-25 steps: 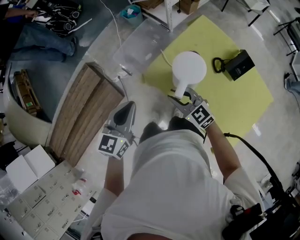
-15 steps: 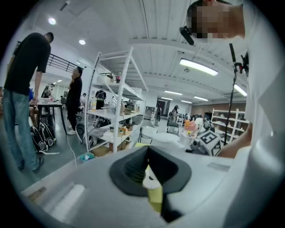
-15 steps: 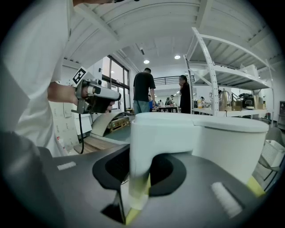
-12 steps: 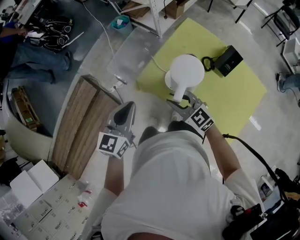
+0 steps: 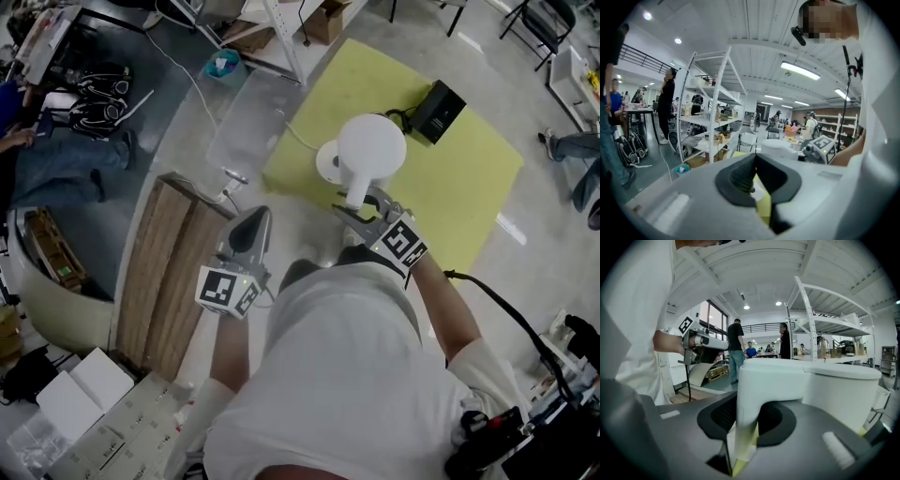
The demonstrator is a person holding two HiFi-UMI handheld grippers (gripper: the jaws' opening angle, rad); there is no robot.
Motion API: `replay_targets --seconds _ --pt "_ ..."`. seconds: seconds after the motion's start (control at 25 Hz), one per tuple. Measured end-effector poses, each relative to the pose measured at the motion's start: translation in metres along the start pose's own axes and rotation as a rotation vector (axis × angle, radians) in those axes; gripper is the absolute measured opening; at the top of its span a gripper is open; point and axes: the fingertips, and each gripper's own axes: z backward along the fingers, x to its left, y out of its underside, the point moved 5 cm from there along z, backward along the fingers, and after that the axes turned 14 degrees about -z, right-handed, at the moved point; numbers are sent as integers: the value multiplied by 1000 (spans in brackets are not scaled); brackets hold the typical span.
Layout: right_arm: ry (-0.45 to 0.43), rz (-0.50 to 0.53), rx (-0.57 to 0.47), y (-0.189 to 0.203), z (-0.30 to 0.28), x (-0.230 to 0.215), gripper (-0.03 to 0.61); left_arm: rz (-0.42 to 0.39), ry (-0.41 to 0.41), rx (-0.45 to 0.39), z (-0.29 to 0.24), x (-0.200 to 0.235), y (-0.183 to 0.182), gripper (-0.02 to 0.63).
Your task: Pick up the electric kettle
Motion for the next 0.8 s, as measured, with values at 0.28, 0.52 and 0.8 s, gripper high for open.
replay_targets --seconds 0.28,0.52,0.8 --pt "58 -14 -22 4 19 0 95 -28 59 1 -10 -10 -5 5" --pt "102 -22 -37 4 39 -2 95 -46 108 6 -19 -23 -11 5" --pt "160 -39 -56 10 57 -9 97 -38 153 7 -38 -36 -13 5"
